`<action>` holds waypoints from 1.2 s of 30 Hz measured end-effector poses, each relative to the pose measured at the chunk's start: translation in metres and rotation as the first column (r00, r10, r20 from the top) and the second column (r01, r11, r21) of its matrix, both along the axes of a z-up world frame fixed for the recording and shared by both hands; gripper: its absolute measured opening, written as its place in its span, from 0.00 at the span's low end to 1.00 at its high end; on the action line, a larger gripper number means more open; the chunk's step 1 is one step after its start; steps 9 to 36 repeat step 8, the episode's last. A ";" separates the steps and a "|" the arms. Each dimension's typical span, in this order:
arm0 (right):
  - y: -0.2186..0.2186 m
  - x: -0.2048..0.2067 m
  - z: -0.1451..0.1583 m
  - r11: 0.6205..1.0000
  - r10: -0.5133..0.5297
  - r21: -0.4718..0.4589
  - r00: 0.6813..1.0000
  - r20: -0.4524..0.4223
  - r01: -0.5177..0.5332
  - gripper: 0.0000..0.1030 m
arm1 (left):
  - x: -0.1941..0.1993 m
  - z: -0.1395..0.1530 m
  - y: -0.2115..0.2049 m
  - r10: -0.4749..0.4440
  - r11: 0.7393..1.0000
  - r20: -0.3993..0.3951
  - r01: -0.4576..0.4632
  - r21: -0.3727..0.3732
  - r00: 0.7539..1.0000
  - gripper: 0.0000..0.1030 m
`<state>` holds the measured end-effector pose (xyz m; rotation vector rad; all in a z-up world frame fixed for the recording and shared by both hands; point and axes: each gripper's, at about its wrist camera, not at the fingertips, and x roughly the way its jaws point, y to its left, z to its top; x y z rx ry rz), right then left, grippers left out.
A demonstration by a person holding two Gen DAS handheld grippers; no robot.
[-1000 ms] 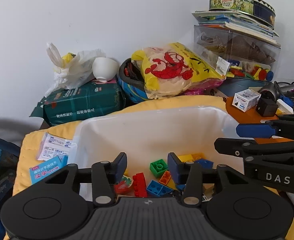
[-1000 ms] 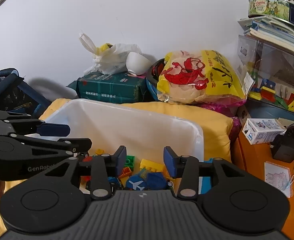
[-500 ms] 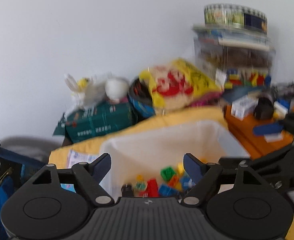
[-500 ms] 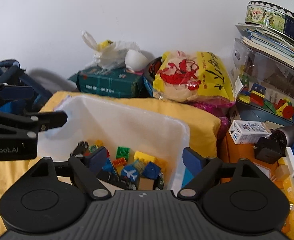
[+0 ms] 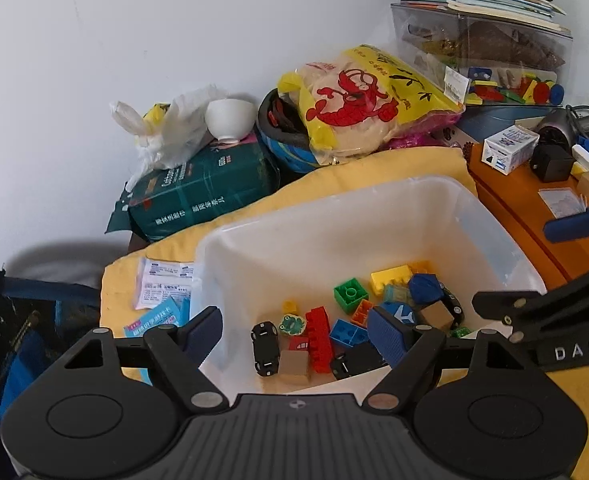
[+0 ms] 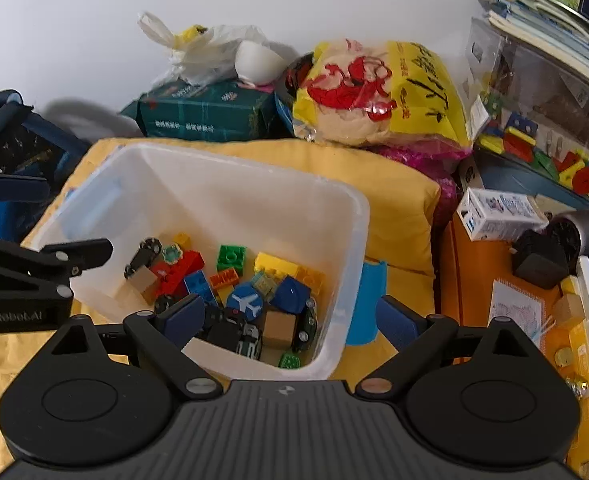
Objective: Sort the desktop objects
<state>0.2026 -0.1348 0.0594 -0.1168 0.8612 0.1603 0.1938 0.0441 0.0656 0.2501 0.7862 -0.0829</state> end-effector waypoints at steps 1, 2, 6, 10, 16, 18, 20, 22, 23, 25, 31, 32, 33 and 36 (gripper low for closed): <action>-0.001 0.000 0.000 1.000 0.000 0.000 1.000 -0.005 0.000 0.92 | 0.000 -0.001 0.000 0.000 1.000 -0.006 0.000 -0.001 1.000 0.80; -0.001 0.001 -0.002 1.000 -0.002 -0.003 1.000 -0.011 0.002 0.92 | 0.001 -0.002 -0.001 -0.001 1.000 -0.012 0.001 0.000 1.000 0.80; -0.003 0.001 -0.005 1.000 -0.008 0.000 1.000 -0.024 0.008 0.92 | 0.002 -0.007 -0.003 -0.013 1.000 -0.040 0.012 -0.005 0.999 0.80; -0.003 0.000 -0.006 1.000 -0.006 -0.001 1.000 -0.025 0.006 0.92 | 0.002 -0.007 -0.004 -0.013 1.000 -0.038 0.014 0.006 0.999 0.80; -0.003 0.000 -0.006 1.000 -0.006 -0.001 1.000 -0.025 0.006 0.92 | 0.002 -0.007 -0.004 -0.013 1.000 -0.038 0.014 0.006 0.999 0.80; -0.003 0.000 -0.006 1.000 -0.006 -0.001 1.000 -0.025 0.006 0.92 | 0.002 -0.007 -0.004 -0.013 1.000 -0.038 0.014 0.006 0.999 0.80; -0.003 0.000 -0.006 1.000 -0.006 -0.001 1.000 -0.025 0.006 0.92 | 0.002 -0.007 -0.004 -0.013 1.000 -0.038 0.014 0.006 0.999 0.80; -0.003 0.000 -0.006 1.000 -0.006 -0.001 1.000 -0.025 0.006 0.92 | 0.002 -0.007 -0.004 -0.013 1.000 -0.038 0.014 0.006 0.999 0.80; -0.003 0.000 -0.006 1.000 -0.006 -0.001 1.000 -0.025 0.006 0.92 | 0.002 -0.007 -0.004 -0.013 1.000 -0.038 0.014 0.006 0.999 0.80; -0.003 0.000 -0.006 1.000 -0.006 -0.001 1.000 -0.025 0.006 0.92 | 0.002 -0.007 -0.004 -0.013 1.000 -0.038 0.014 0.006 0.999 0.80; -0.003 0.000 -0.006 1.000 -0.006 -0.001 1.000 -0.025 0.006 0.92 | 0.002 -0.007 -0.004 -0.013 1.000 -0.038 0.014 0.006 0.999 0.80; -0.003 0.000 -0.006 1.000 -0.006 -0.001 1.000 -0.025 0.006 0.92 | 0.002 -0.007 -0.004 -0.013 1.000 -0.038 0.014 0.006 0.999 0.80; -0.003 0.000 -0.006 1.000 -0.006 -0.001 1.000 -0.025 0.006 0.92 | 0.002 -0.007 -0.004 -0.013 1.000 -0.038 0.014 0.006 0.999 0.80; -0.003 0.000 -0.006 1.000 -0.006 -0.001 1.000 -0.025 0.006 0.92 | 0.002 -0.007 -0.004 -0.013 1.000 -0.038 0.014 0.006 0.999 0.80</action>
